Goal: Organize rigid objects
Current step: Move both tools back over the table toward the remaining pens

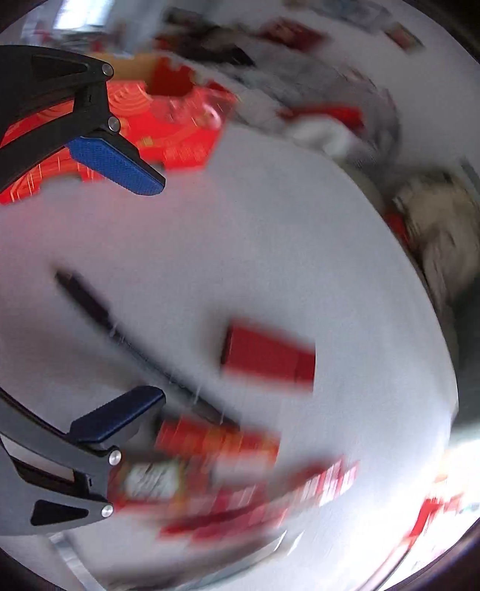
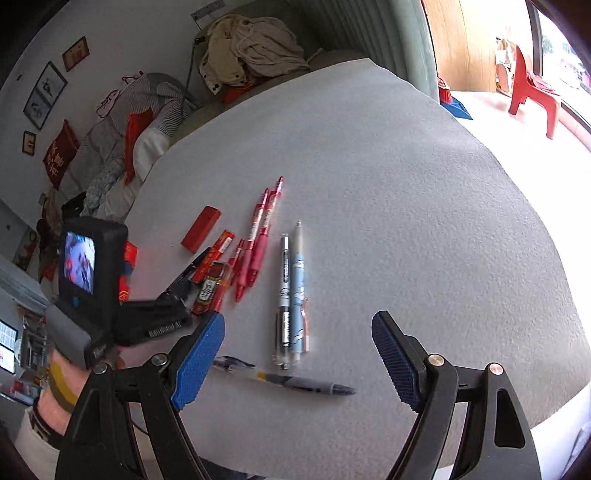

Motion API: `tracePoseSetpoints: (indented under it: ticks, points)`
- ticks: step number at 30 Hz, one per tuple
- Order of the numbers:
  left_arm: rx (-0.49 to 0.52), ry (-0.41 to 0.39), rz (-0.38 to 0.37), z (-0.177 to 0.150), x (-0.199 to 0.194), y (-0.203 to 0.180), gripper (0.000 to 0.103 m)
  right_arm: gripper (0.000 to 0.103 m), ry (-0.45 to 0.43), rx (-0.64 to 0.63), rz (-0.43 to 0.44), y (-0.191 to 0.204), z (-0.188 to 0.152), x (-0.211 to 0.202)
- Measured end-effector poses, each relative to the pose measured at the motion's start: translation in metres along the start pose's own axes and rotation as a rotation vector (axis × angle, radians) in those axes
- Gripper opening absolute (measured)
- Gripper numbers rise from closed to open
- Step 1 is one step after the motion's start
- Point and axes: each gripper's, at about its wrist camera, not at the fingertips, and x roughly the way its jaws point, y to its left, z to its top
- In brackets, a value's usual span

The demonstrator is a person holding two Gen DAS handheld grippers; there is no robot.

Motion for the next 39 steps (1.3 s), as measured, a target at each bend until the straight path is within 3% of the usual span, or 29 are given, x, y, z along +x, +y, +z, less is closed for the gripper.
tracePoseSetpoints:
  ticks: [1, 4, 9, 12, 19, 21, 22, 24, 26, 31, 33, 36, 39]
  points:
    - [-0.073, 0.023, 0.021, 0.002, 0.007, 0.014, 0.103, 0.083, -0.002, -0.009, -0.019, -0.002, 0.001, 0.003]
    - [-0.201, 0.050, -0.032, 0.001, 0.012, 0.035, 0.103, 0.083, 0.013, -0.036, -0.109, -0.005, 0.007, 0.020]
    - [-0.148, 0.001, -0.022, 0.007, 0.004, 0.033, 0.103, 0.083, 0.077, -0.030, -0.145, -0.014, 0.017, 0.053]
    - [-0.166, 0.015, -0.074, 0.013, 0.008, 0.042, 0.103, 0.083, 0.074, -0.076, -0.175, -0.006, 0.020, 0.062]
    - [-0.230, 0.053, -0.329, -0.017, -0.005, 0.025, 0.103, 0.083, 0.073, -0.272, -0.316, 0.014, 0.011, 0.074]
    - [-0.185, 0.063, -0.442, -0.025, -0.016, 0.011, 0.103, 0.083, 0.059, -0.287, -0.335, 0.008, 0.009, 0.069]
    - [-0.154, 0.052, -0.459, -0.029, -0.023, 0.007, 0.103, 0.083, 0.052, -0.295, -0.350, 0.005, 0.009, 0.066]
    - [-0.107, 0.014, -0.442, -0.031, -0.034, 0.005, 0.103, 0.083, 0.056, -0.303, -0.336, -0.001, 0.008, 0.064]
    - [-0.119, -0.014, -0.376, -0.028, -0.040, 0.008, 0.103, 0.083, 0.068, -0.281, -0.299, -0.007, 0.008, 0.064]
    - [-0.084, -0.019, -0.258, -0.003, -0.030, 0.024, 0.103, 0.083, 0.082, -0.281, -0.279, -0.014, 0.014, 0.064]
    - [-0.094, 0.019, -0.306, 0.005, -0.021, 0.033, 0.103, 0.084, 0.084, -0.283, -0.275, -0.014, 0.015, 0.065]
    - [-0.193, 0.124, -0.474, 0.001, -0.006, 0.048, 0.103, 0.084, 0.078, -0.283, -0.272, -0.015, 0.014, 0.063]
    - [-0.150, 0.079, -0.579, -0.011, -0.028, 0.044, 0.103, 0.086, 0.080, -0.289, -0.268, -0.012, 0.014, 0.065]
